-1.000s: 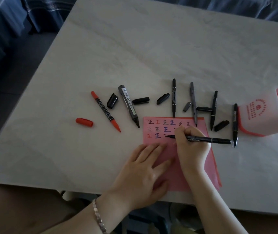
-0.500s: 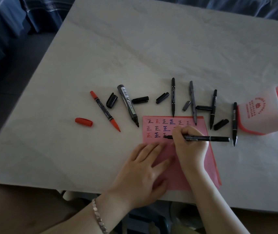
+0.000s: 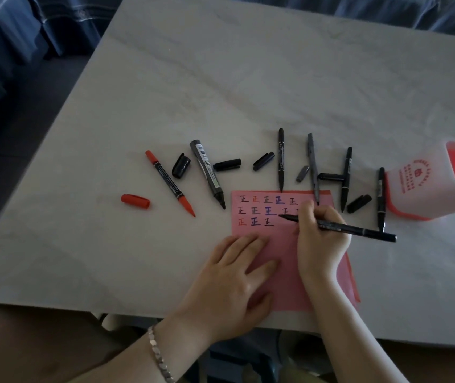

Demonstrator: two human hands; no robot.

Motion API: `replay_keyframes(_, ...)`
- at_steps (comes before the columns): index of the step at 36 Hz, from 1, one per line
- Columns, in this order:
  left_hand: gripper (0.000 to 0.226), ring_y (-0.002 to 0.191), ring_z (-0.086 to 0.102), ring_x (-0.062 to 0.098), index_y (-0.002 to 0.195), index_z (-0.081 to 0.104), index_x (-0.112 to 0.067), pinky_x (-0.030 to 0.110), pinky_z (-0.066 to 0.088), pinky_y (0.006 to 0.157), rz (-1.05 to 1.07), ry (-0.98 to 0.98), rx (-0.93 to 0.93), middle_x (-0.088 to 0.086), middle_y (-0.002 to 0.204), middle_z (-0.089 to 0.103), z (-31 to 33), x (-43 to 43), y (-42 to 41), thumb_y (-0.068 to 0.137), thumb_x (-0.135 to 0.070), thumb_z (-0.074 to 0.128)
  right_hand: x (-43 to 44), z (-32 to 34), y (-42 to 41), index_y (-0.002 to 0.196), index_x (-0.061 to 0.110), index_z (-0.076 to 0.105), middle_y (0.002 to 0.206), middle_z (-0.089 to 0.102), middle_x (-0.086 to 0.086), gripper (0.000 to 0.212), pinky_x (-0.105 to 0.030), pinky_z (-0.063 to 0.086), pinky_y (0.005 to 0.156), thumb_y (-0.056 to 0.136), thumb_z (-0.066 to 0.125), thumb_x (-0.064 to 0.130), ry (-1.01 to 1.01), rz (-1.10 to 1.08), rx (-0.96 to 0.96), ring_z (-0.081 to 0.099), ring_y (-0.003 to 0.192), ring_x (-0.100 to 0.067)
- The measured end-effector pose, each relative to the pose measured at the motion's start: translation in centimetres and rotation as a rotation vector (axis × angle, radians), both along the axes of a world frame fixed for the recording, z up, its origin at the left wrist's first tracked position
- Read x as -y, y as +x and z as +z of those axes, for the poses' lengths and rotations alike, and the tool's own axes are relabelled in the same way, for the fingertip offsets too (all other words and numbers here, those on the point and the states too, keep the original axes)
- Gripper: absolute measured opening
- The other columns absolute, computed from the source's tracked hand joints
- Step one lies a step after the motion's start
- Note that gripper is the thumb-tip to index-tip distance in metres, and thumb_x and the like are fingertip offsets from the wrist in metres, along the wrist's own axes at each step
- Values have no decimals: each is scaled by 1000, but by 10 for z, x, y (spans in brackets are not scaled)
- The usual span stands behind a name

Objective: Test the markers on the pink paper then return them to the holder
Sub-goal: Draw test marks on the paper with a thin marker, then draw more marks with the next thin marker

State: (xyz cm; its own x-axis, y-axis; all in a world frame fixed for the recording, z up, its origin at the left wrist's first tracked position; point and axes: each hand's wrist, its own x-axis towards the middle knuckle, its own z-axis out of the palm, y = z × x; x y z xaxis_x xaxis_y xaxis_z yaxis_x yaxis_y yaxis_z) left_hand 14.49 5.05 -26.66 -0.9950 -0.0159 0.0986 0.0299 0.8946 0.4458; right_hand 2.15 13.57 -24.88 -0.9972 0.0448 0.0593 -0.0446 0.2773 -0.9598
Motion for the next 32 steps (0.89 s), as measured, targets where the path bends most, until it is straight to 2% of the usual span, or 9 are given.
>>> replay_keyframes(5,43,126,39,23,115,57,-25,37,23,108,-11,-21,19,9,132,54,-2,0,1,77,-45,51,-4,8,-10,62,21,51,56,52,1,24,-20,38,52,83,62,28,-56,22,129,45,52,-9)
replay_keyframes(8,45,129,38,20,121,50,-27,36,20,110,-15,-33,52,5,135,51,-1,1,1,81,-48,48,-9,26,-22,67,15,57,47,51,8,18,-14,37,48,85,59,17,-169,189,233,42,46,-4)
replay_keyframes(10,47,130,35,19,123,51,-26,35,19,111,-14,-23,41,4,136,50,-1,1,1,81,-48,49,-11,39,-32,81,6,60,54,55,6,9,-13,42,51,87,54,6,-322,290,348,47,52,-4)
replay_keyframes(12,48,131,34,19,123,54,-24,35,19,111,-16,-12,18,6,136,50,0,1,1,81,-46,50,-12,53,-45,84,6,61,59,60,3,15,-14,46,57,89,48,2,-408,362,435,53,57,-6)
replay_keyframes(15,47,131,34,19,122,55,-24,35,19,111,-12,-8,-2,6,136,50,-1,1,1,81,-45,50,-6,70,-63,77,15,64,54,62,6,20,-18,43,59,91,49,12,-142,472,346,51,58,-8)
replay_keyframes(18,47,130,34,19,122,54,-25,36,20,110,-12,-21,6,6,136,50,-1,1,2,81,-46,50,10,77,-78,71,20,64,65,63,0,23,-17,43,56,90,52,25,207,600,279,53,63,-15)
replay_keyframes(23,47,131,35,19,123,53,-27,35,19,110,-5,-36,36,4,138,49,-1,1,2,82,-47,48,44,65,-76,73,10,68,56,57,1,28,-22,40,51,82,62,35,618,782,165,46,49,-12)
replay_keyframes(28,47,131,33,17,124,52,-28,35,17,111,-8,-46,24,3,137,49,-1,1,2,81,-48,47,62,40,-66,81,-7,65,60,49,-11,48,-27,35,53,74,70,40,701,667,26,41,55,-20)
replay_keyframes(32,48,130,35,16,123,51,-31,42,24,111,-4,-108,26,0,136,50,0,1,1,81,-51,45,57,37,-60,81,3,69,72,68,-8,42,-33,51,64,73,69,44,629,619,13,60,63,-23)
